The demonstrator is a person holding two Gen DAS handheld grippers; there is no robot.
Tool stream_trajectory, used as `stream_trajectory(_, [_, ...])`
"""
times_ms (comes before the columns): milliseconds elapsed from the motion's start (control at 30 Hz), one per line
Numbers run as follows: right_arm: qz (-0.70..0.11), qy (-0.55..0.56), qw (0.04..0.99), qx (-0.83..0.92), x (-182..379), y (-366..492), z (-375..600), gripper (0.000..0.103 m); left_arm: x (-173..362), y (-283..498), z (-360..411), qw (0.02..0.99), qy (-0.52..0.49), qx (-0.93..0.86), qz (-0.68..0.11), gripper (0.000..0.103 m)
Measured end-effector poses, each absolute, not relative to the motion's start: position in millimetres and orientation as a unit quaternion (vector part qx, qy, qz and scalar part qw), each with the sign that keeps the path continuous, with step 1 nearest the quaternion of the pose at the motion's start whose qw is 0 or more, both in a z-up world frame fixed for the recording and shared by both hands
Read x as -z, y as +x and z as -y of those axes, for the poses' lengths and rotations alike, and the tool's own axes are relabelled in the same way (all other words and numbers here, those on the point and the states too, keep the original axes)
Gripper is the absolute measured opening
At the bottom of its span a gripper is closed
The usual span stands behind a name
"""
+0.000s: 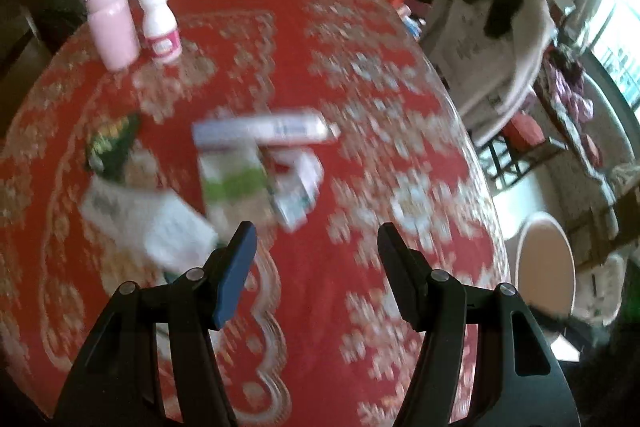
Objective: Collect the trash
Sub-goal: 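Grasp the green-white milk carton with the left gripper while the right grasps crumpled white tissue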
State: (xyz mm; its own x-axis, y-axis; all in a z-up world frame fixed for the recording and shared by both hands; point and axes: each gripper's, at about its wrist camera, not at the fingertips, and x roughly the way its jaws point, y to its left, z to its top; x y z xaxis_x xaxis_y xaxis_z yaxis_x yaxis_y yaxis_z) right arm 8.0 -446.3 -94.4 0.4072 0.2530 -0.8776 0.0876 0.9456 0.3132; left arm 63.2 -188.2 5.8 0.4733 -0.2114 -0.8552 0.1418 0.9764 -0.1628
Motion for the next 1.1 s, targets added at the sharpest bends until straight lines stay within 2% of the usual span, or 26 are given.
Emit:
stream_trajectory(200, [-0.545, 0.155, 0.823, -0.052, 94.4, 8.1, 442.8, 0.066, 7.4, 98.7, 164.9, 0.832, -0.040, 0.087, -0.547, 0.061])
stream_trajectory(467, [-0.549, 0.155, 0.818, -0.076, 98.7, 28.2, 421.5, 0.066, 16.7, 71.0, 98.8, 0.821, -0.018, 0.044, -0.568, 0.061])
stream_trajectory(800, [-0.552, 0.124, 0.814, -0.133, 101.4, 74.8, 354.5, 0.067, 25.8, 28.6, 3.2, 0.809, -0.077, -0.033, -0.581, 0.061])
stream_trajectory(1100, [-0.544, 0.126, 0.816, -0.150, 99.6, 119.8, 306.9, 0.068, 10.7, 21.2, -40.9, 0.818, -0.157, -0.030, -0.553, 0.061])
